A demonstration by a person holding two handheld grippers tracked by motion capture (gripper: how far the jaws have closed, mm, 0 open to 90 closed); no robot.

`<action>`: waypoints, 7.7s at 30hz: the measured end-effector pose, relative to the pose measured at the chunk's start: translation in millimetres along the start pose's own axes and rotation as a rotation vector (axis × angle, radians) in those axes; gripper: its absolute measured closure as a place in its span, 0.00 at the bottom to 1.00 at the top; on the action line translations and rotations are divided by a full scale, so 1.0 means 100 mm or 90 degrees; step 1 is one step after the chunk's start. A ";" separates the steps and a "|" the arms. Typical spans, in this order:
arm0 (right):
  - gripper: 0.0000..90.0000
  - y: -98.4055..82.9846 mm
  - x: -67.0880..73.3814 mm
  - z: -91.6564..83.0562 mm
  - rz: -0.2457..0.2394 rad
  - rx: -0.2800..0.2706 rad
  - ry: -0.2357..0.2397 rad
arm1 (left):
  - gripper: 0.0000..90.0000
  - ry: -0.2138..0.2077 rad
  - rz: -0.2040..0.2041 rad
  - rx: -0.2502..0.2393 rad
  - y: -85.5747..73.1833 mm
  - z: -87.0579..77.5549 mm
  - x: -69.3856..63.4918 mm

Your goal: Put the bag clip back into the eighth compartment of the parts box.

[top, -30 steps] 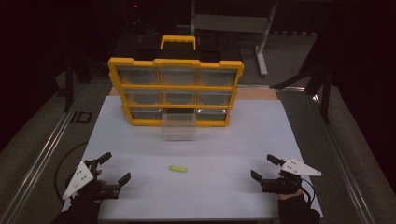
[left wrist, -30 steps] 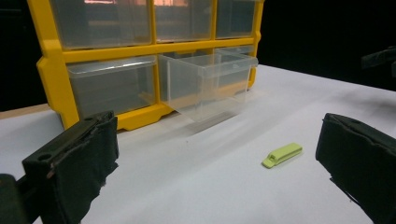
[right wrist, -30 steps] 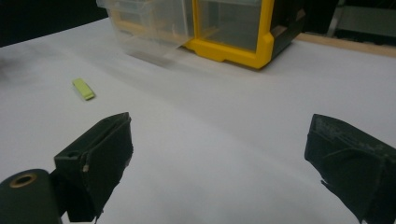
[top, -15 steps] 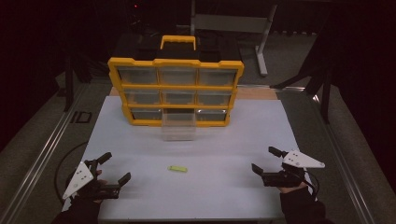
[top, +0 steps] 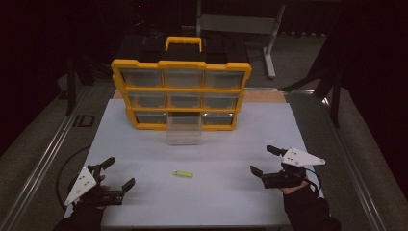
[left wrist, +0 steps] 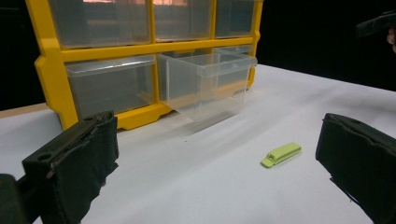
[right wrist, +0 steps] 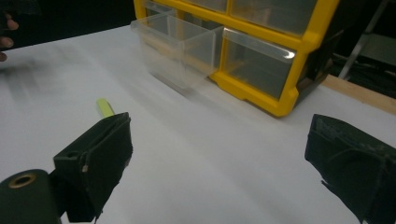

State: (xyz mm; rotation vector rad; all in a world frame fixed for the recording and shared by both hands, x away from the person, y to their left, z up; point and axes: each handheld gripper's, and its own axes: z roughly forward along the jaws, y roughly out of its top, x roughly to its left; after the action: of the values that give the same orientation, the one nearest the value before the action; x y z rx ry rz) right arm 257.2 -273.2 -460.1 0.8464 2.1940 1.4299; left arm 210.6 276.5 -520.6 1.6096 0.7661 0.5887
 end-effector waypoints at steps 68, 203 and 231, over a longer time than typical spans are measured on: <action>0.08 0.60 0.81 1.53 -0.113 0.076 0.220 | 0.00 -0.010 0.000 0.000 -0.01 0.00 0.01; 0.88 1.17 0.53 1.63 -0.244 0.163 0.298 | 0.00 -0.021 -0.004 0.014 -0.03 0.04 0.00; 0.88 1.49 0.32 1.86 -0.260 0.155 0.276 | 0.00 -0.022 -0.006 0.012 -0.04 0.04 0.01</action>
State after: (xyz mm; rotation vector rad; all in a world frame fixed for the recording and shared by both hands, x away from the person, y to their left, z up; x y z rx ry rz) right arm 387.4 -80.9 -398.8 0.1311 2.7016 1.2395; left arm 213.3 274.6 -524.8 1.6290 0.7556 0.5463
